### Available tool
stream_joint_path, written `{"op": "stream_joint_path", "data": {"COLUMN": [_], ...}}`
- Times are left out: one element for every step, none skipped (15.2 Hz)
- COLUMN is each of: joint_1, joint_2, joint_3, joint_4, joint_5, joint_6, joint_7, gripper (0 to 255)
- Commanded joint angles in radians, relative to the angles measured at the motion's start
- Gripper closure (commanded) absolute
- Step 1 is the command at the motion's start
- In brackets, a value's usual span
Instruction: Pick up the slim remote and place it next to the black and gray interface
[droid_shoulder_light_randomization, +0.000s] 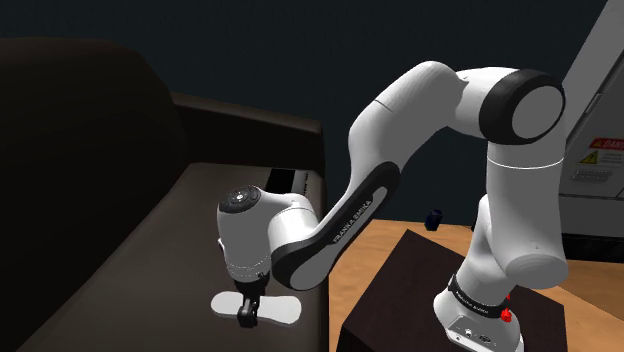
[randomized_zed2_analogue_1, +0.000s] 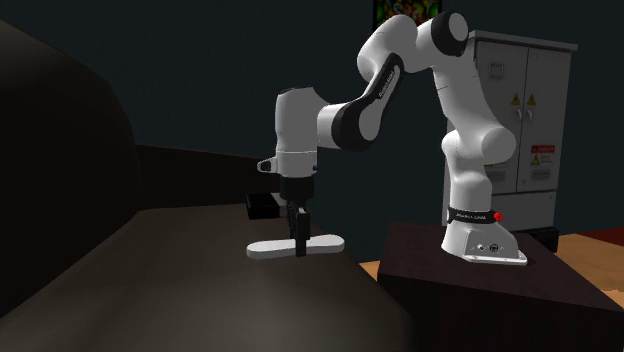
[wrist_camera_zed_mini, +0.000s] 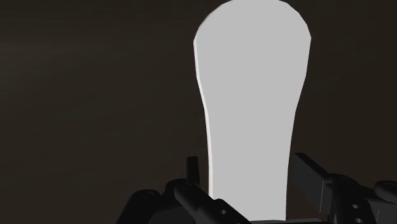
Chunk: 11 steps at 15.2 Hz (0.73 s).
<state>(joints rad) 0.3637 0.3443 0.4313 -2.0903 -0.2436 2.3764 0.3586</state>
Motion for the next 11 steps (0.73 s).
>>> {"op": "stream_joint_path", "data": {"joint_1": [-0.005, -0.007, -0.01, -0.012, -0.014, -0.016, -0.018, -0.02, -0.021, -0.023, -0.024], "joint_2": [-0.019, -0.029, -0.039, -0.048, -0.057, -0.066, -0.075, -0.084, -0.093, -0.101, -0.109], "joint_3": [0.007, 0.01, 0.013, 0.016, 0.019, 0.021, 0.024, 0.026, 0.028, 0.03, 0.032], "joint_4": [0.004, 0.006, 0.008, 0.011, 0.014, 0.017, 0.02, 0.023, 0.027, 0.031, 0.035], "joint_5": [0.014, 0.02, 0.027, 0.034, 0.04, 0.046, 0.053, 0.059, 0.065, 0.071, 0.077], "joint_6": [-0.021, -0.032, -0.043, -0.053, -0.064, -0.075, -0.086, -0.098, -0.109, -0.12, -0.132], "joint_7": [-0.01, -0.014, -0.019, -0.023, -0.028, -0.033, -0.037, -0.041, -0.045, -0.05, -0.054], "gripper": [255, 255, 255, 255, 255, 255, 255, 255, 255, 255, 255]}}
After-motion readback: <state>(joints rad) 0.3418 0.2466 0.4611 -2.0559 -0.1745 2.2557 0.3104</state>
